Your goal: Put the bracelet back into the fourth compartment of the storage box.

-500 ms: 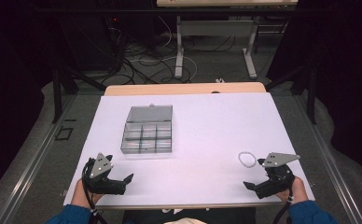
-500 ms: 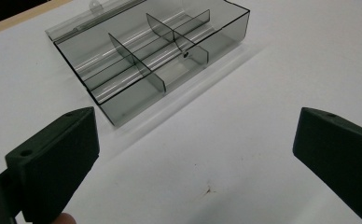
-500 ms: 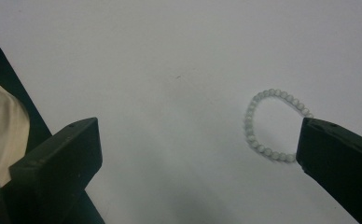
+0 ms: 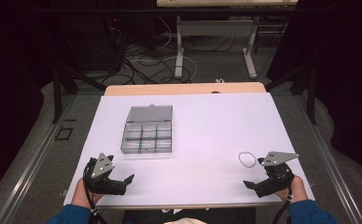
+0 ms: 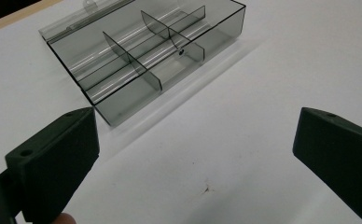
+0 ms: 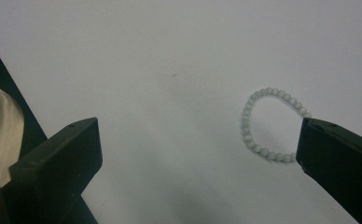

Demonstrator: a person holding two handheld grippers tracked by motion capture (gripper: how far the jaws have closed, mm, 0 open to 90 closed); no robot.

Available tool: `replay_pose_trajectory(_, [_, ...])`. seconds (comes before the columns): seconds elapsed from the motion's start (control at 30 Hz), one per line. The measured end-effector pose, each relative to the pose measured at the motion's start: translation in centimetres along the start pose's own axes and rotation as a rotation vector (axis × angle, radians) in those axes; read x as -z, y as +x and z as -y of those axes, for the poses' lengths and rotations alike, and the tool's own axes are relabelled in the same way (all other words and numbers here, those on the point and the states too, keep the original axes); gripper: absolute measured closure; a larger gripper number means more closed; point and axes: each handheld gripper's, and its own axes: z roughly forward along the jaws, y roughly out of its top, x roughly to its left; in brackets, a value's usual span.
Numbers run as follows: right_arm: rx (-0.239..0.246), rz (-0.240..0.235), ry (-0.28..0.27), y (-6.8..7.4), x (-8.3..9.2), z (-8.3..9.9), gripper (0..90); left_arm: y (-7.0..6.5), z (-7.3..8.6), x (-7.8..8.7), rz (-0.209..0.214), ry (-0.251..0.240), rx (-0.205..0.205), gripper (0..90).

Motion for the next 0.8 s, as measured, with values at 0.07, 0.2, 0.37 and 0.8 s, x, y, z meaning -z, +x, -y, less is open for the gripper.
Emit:
replay_pose_trajectory(0.07, [-0.004, -0.004, -0.001, -0.1, 0.0, 0.0, 0.0, 0.0, 0.0, -0.1, -0.005, 0.000, -0.003, 0.6])
replay_pose_trajectory(0.2, [-0.008, -0.002, -0.003, -0.5, -0.2, -0.2, 0.0, 0.0, 0.0, -0.1, -0.002, 0.007, -0.004, 0.6])
replay_pose_trajectory(0.37, [-0.021, 0.008, -0.007, -1.1, -0.5, -0.3, 0.0, 0.0, 0.0, -0.1, -0.005, 0.007, -0.003, 0.6])
replay_pose_trajectory(0.8, [-0.047, 0.021, 0.003, -2.5, -1.7, -0.9, 0.0, 0.0, 0.0, -0.1, -0.004, 0.018, -0.009, 0.6])
